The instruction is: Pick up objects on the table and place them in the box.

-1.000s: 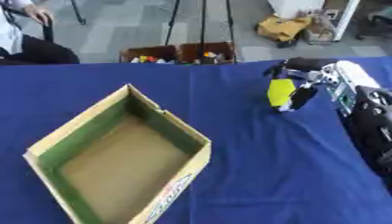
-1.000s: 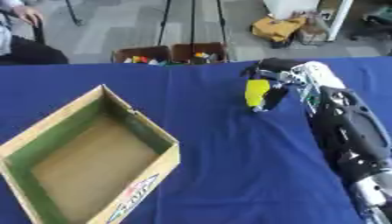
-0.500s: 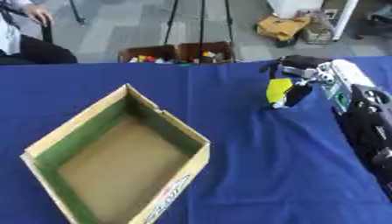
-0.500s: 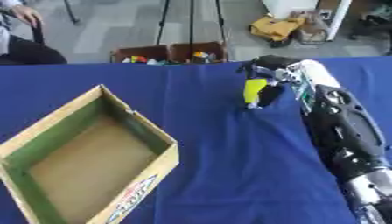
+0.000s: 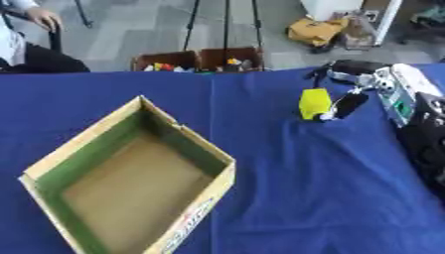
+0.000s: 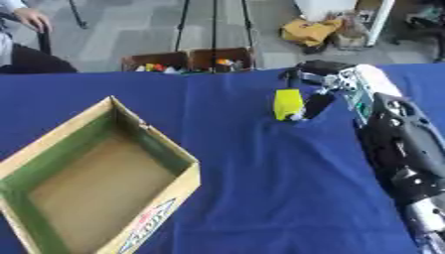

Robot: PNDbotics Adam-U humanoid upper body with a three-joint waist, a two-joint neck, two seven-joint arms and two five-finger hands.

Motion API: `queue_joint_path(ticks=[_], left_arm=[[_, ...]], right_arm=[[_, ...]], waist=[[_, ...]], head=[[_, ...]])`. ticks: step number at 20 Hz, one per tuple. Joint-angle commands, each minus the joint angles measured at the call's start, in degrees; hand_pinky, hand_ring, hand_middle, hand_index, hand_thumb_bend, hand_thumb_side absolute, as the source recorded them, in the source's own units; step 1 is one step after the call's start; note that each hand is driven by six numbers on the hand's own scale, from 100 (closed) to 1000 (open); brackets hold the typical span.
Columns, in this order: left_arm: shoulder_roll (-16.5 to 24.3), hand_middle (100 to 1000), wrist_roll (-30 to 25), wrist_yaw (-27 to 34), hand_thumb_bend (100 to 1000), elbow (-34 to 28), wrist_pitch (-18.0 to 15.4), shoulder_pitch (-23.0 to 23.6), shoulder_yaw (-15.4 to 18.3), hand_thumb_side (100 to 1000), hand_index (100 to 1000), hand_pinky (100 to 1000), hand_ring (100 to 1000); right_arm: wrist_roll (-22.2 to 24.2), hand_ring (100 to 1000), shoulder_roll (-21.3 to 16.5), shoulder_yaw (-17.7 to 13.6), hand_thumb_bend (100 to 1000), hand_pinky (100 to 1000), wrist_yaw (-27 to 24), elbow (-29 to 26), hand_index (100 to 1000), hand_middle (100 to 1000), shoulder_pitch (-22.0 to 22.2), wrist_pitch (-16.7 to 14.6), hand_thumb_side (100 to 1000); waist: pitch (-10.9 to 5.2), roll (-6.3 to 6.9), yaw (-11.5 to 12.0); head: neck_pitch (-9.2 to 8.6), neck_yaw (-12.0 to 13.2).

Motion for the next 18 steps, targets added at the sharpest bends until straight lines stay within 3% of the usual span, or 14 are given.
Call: queue_joint_path(ticks=[1,8,13,15,18], left_arm=[[0.87,816,0.05,-0.09,100,-0.98,0.17,-0.23,0.23,967,957,752,689],[0.76,816,-0.07,-0.18,100,-0.98,0.27,-0.23,0.21,965,957,751,688],[0.56,816,-0.3,-0.27,100,-0.98,0.35,-0.37,0.14,962,957,748,687],[0.5,816,-0.33,-0.26,100,-0.98,0.29,-0.38,0.13,960,957,747,686],[0.37,816,-0.4,-0.31,100,-0.98,0.19,-0.35,0.14,959,957,745,686]], right_arm=[[0.26,892,-2.24,-0.14,517,840,-0.82,-1.39,954,711,-0.97,0.14,322],[-0.9,888,-2.68,-0.17,481,831,-0.22,-1.67,927,713,-0.91,0.71,326],[-4.21,868,-2.5,0.38,406,808,3.2,-1.6,891,599,-0.78,0.79,302],[-5.51,862,-2.33,0.46,372,800,4.43,-1.17,882,602,-0.76,0.82,285],[-7.47,840,-2.18,0.64,327,779,6.42,-0.49,854,454,-0.8,1.05,265]], waist=[[-0.24,-0.06,0.02],[-0.18,-0.07,-0.04],[0.02,-0.04,-0.01],[0.12,-0.03,0.16],[0.28,-0.04,0.43]], head=[[-0.81,-0.1],[-1.13,-0.13],[-1.3,-0.28],[-1.4,-0.53],[-1.56,-0.78]])
